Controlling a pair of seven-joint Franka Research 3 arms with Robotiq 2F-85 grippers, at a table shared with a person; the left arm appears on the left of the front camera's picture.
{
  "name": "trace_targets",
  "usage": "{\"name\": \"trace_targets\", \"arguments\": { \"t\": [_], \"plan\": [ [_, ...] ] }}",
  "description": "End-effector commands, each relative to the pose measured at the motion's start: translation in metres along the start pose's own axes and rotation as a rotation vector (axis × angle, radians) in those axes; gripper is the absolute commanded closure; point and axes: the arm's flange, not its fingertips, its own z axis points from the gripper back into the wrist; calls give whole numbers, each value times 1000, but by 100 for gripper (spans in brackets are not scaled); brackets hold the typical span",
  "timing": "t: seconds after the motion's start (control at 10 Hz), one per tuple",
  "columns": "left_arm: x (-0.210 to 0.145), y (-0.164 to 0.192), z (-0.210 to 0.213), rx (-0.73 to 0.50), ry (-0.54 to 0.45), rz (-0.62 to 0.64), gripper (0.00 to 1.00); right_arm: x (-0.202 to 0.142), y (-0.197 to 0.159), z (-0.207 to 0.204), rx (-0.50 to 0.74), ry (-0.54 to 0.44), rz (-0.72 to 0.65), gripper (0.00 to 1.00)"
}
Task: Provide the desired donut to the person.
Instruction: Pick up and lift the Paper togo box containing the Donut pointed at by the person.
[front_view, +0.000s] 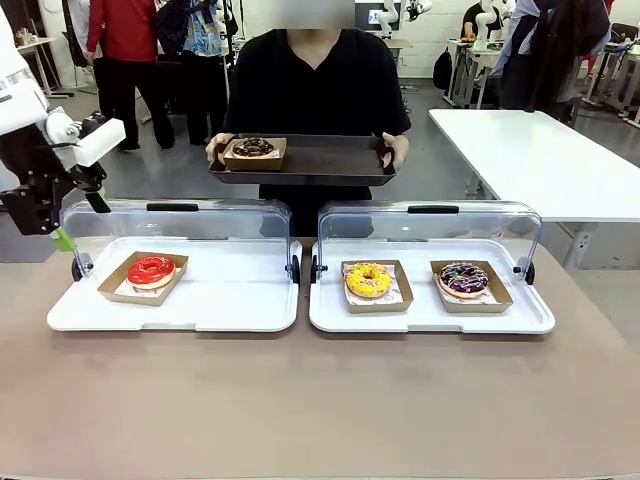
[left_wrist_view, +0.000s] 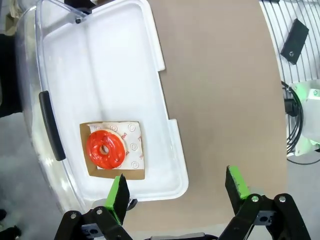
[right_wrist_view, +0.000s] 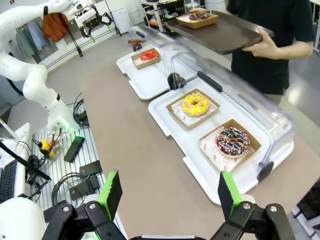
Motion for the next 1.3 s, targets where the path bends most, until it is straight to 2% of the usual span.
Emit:
{"name": "trace_targets", "arguments": {
  "t": [0.0,0.5,0.6,0.8,1.0,1.1,1.2],
  "plan": [
    [2,1,0,-2,-3,-5,0,1,-1,-1,8,-21,8,0],
    [3,0,-1,-3,-8,-10,0,1,-1,-1,8,-21,8,0],
    [-21,18,11,-29,-243,25,0,1,-1,-1,8,-21,8,0],
    [-81,27,21,-67,-553,40,0,1,-1,-1,8,-21,8,0],
    [-135,9,22,-74,-804,60,0,1,-1,-1,8,-21,8,0],
    [-164,12,29,-67,-884,46,0,1,-1,-1,8,-21,8,0],
    [-192,-5,22,12,-920,71,0,1,-1,-1,8,-21,8,0]
  ]
}}
